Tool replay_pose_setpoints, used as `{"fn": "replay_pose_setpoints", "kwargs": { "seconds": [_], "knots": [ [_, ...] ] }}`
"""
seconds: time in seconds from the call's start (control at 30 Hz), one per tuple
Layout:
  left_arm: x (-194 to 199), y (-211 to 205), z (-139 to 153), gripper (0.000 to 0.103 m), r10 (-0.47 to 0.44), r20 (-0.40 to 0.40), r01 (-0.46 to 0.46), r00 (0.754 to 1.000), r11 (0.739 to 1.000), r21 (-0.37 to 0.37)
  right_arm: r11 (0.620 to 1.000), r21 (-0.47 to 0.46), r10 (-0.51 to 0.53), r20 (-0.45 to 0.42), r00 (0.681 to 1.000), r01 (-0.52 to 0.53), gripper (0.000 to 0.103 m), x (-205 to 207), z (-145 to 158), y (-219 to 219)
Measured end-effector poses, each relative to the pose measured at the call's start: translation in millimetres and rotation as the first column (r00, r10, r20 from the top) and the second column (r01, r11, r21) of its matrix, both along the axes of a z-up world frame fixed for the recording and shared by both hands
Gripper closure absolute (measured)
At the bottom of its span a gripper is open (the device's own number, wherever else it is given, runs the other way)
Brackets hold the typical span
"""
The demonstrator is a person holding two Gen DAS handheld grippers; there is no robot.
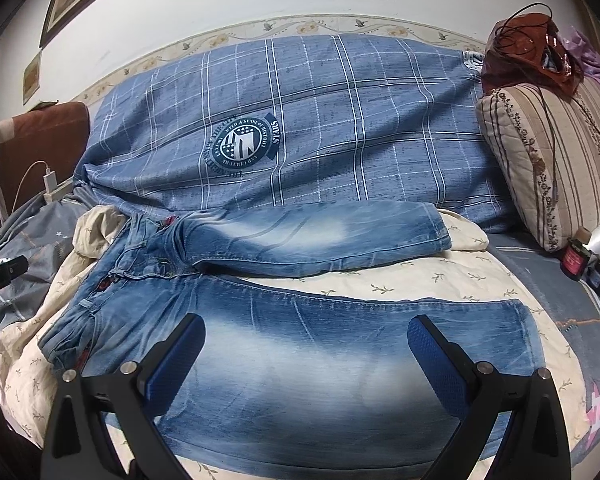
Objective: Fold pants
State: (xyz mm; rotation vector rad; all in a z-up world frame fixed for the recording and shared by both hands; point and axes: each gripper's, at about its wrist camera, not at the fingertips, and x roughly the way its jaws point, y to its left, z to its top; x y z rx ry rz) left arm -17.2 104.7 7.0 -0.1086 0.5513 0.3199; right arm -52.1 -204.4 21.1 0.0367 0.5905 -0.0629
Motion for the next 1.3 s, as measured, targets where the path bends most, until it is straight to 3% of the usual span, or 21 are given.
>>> {"fn": "replay_pose_setpoints", "kwargs": {
  "seconds": [0.17, 0.33, 0.6, 0.73, 0.93, 1.1, 1.23, 1.3],
  "knots": [
    [6.2, -4.1, -5.7, 0.0, -0.023, -0.037, 0.023, 0.999, 1.0, -0.009, 0.999, -0.036, -0.008, 0.001, 1.0, 0.008, 0.001, 2.1, 0.4, -5.5],
    [23.2, -15.5, -17.0, 0.0, -0.085, -0.113, 0.079, 0.99, 0.996, -0.05, 0.998, -0.018, -0.059, -0.01, 0.998, 0.059, 0.001, 13.6, 2.2, -39.5],
    [65.1, -28.5, -16.7, 0.0, -0.129, -0.156, 0.128, 0.979, 0.992, -0.014, 0.991, 0.025, -0.128, -0.047, 0.991, 0.13, 0.001, 76.0, -6.1, -115.2],
    [98.2, -16.0, -17.1, 0.0, -0.089, -0.157, 0.094, 0.984, 0.995, 0.026, 0.987, 0.089, -0.129, -0.067, 0.989, 0.134, 0.001, 104.8, -18.7, -145.7],
    [174.5, 12.3, -19.5, 0.0, -0.08, -0.23, 0.08, 0.97, 0.997, -0.01, 0.953, 0.229, -0.176, -0.116, 0.978, 0.198, 0.001, 128.4, -42.4, -182.7],
    [245.7, 30.4, -19.9, 0.0, -0.122, -0.305, 0.085, 0.944, 0.987, -0.133, 0.948, 0.237, -0.193, -0.105, 0.976, 0.213, 0.001, 123.5, -43.0, -189.7],
    [293.7, 37.6, -31.3, 0.0, -0.171, -0.373, 0.072, 0.912, 0.962, -0.264, 0.947, 0.239, -0.2, -0.081, 0.976, 0.214, 0.001, 116.8, -39.2, -189.6],
    [308.8, 33.7, -38.2, 0.0, -0.204, -0.399, 0.087, 0.894, 0.952, -0.293, 0.947, 0.242, -0.202, -0.07, 0.977, 0.213, 0.001, 115.4, -37.3, -189.6]
  ]
}}
